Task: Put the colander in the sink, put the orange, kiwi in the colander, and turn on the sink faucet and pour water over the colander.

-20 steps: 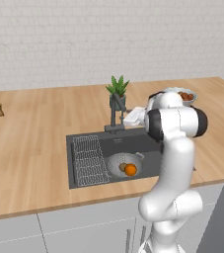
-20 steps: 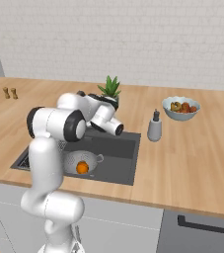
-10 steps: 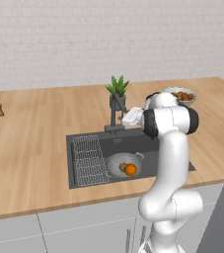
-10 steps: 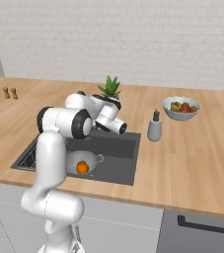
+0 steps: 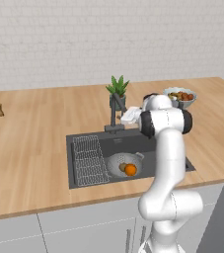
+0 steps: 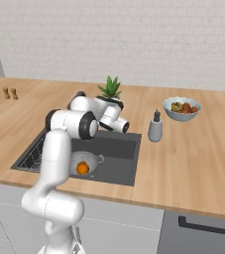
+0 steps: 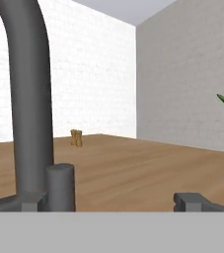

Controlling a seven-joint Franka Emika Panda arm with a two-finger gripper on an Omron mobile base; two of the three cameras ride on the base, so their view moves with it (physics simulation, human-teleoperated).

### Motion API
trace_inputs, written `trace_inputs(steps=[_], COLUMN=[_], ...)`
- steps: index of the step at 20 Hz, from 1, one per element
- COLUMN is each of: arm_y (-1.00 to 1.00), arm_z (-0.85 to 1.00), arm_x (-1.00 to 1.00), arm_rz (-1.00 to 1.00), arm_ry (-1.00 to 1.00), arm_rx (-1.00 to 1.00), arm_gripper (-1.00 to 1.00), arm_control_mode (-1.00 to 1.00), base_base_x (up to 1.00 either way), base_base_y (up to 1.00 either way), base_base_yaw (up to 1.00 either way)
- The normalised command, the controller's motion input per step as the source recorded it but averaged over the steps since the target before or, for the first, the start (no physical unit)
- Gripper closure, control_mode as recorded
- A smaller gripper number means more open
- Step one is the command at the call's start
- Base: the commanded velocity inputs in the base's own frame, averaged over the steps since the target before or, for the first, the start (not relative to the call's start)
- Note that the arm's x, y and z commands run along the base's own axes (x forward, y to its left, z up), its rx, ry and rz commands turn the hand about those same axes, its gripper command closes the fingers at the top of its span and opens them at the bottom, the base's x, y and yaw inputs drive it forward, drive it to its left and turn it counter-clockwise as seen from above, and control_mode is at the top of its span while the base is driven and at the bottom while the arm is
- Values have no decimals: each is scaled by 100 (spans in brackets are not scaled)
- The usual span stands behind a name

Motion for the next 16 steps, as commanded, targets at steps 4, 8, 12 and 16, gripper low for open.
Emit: trace_inputs(steps=[4,8,12,16], arm_y=[0,5,12,4], arm_z=[-8,-3,-3,-6], arm_x=[33,13,2,0], arm_rz=[0,0,0,0], arm_ry=[0,-5,-5,-4], arm_rx=[0,0,0,0], arm_gripper=[-100,-100,100,100], arm_control_mode=[-100,-100,-100,-100], base_base_x=[0,0,0,0], base_base_y=[0,0,0,0], base_base_yaw=[0,0,0,0])
